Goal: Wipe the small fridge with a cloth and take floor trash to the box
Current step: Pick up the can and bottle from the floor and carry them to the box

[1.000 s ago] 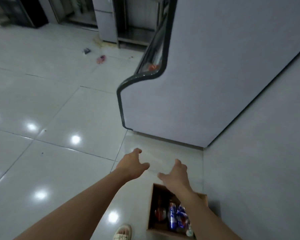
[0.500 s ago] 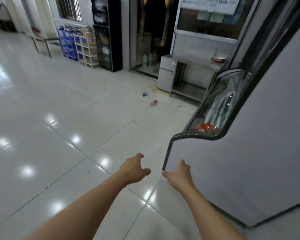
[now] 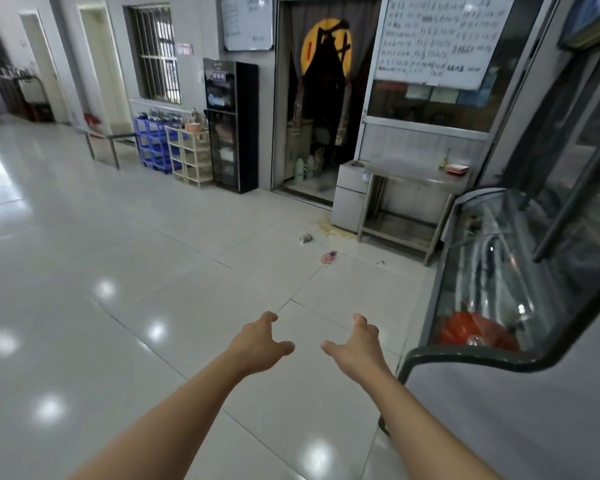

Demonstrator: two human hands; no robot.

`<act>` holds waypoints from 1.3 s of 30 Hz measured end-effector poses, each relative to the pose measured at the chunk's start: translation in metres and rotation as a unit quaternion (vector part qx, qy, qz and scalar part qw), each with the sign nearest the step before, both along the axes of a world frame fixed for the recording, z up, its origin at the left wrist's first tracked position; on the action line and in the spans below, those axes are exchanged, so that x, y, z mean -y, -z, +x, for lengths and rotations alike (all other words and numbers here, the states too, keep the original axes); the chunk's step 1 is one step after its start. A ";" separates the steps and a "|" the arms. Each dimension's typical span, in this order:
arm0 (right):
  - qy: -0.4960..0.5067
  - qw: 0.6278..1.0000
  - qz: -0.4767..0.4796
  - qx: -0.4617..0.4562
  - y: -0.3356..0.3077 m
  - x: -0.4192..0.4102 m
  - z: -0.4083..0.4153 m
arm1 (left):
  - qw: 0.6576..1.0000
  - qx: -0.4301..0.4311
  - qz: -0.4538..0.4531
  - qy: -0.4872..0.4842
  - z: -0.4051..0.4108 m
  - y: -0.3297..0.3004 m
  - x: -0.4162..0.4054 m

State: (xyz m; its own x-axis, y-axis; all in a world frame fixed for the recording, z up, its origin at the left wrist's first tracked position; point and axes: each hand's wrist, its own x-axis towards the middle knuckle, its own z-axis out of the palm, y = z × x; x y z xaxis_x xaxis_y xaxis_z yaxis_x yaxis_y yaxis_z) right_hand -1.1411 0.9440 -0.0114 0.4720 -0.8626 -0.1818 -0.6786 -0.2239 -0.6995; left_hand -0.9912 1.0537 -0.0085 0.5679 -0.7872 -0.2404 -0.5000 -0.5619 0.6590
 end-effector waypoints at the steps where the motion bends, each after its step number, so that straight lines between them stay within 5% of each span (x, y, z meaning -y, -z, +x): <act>1: 0.002 1.000 -0.002 0.002 -0.001 0.007 0.013 | 1.000 -0.004 -0.006 0.002 0.014 -0.001 0.007; 24: 0.000 0.998 -0.049 0.040 -0.032 0.366 0.371 | 0.996 0.016 -0.079 -0.027 0.374 -0.040 0.326; 39: 0.101 0.986 -0.113 0.064 -0.063 0.580 0.589 | 0.991 -0.002 -0.120 0.064 0.616 -0.070 0.578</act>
State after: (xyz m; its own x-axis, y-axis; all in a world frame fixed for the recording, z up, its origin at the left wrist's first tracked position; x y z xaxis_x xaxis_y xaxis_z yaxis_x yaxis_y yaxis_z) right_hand -0.5519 0.3638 0.0519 0.2929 -0.9531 0.0758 -0.6348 -0.2531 -0.7300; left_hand -0.3749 0.4759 0.0614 0.4590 -0.8876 -0.0391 -0.5538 -0.3203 0.7686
